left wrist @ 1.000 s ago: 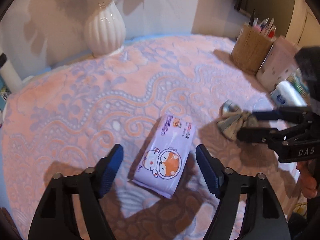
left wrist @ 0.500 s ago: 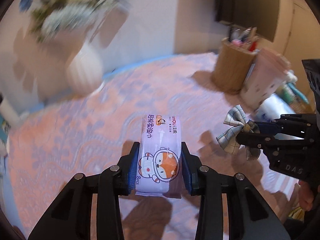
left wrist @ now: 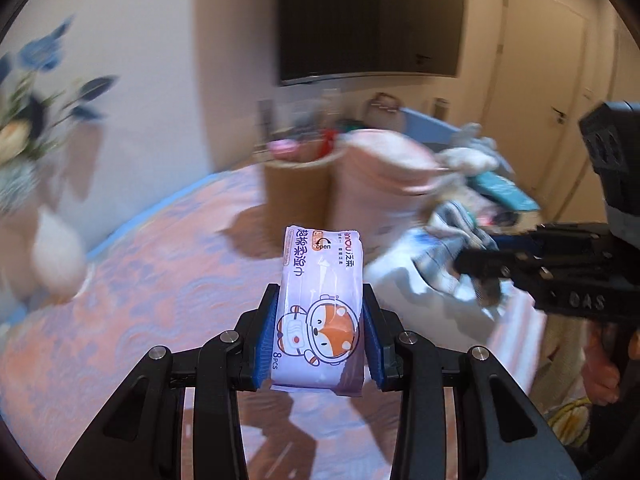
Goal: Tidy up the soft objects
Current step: 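Carry the wipes packet and plaid bow in both grippers over the amber plate, then open both grippers to drop the packet and bow onto the plate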
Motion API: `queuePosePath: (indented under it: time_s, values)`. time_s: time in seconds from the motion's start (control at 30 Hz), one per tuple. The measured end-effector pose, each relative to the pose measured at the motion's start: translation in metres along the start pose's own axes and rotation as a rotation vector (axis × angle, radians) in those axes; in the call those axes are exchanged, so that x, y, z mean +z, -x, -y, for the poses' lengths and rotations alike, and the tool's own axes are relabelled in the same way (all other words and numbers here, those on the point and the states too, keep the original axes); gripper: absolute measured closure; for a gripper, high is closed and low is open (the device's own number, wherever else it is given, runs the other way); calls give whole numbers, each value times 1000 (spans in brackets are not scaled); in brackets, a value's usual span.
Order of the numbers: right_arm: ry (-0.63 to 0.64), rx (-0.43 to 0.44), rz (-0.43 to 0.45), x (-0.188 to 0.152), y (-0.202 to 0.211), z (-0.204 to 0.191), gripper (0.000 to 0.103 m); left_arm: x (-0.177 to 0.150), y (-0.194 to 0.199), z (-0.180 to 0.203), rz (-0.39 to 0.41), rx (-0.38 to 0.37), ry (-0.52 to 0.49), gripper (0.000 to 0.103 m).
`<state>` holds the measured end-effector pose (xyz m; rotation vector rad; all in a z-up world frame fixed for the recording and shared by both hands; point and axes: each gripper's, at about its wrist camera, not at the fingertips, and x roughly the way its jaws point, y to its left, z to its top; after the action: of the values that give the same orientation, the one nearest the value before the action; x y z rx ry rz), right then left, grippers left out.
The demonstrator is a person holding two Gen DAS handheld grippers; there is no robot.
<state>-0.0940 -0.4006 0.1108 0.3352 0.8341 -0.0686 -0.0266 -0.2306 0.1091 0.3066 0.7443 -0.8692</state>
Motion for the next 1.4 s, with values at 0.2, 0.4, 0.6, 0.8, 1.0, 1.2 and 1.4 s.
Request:
queuePosePath:
  time_s: [0.2,0.4,0.6,0.8,1.0,1.2,1.4]
  values:
    - [-76,-78,51,1,25,58,77,18,-25,57,-29,-113,-91,68]
    - [-137,-142,104,13,46,113,77,52,-37,100,-1,-176,-146,68]
    - [-169,-167,171,40,58,144,77,85,-53,135,27,-184,-216,68]
    - [-167,-182,218,69,54,155,77,108,-77,143,30,-202,-193,68]
    - [-213,-170,210,99,31,174,77,118,-99,154,33,-154,-216,68]
    - [-263,-129,186,117,9,190,43,123,-116,161,65,-118,-238,54]
    - [-297,-108,205,103,21,197,32,119,-110,158,81,-173,-209,28]
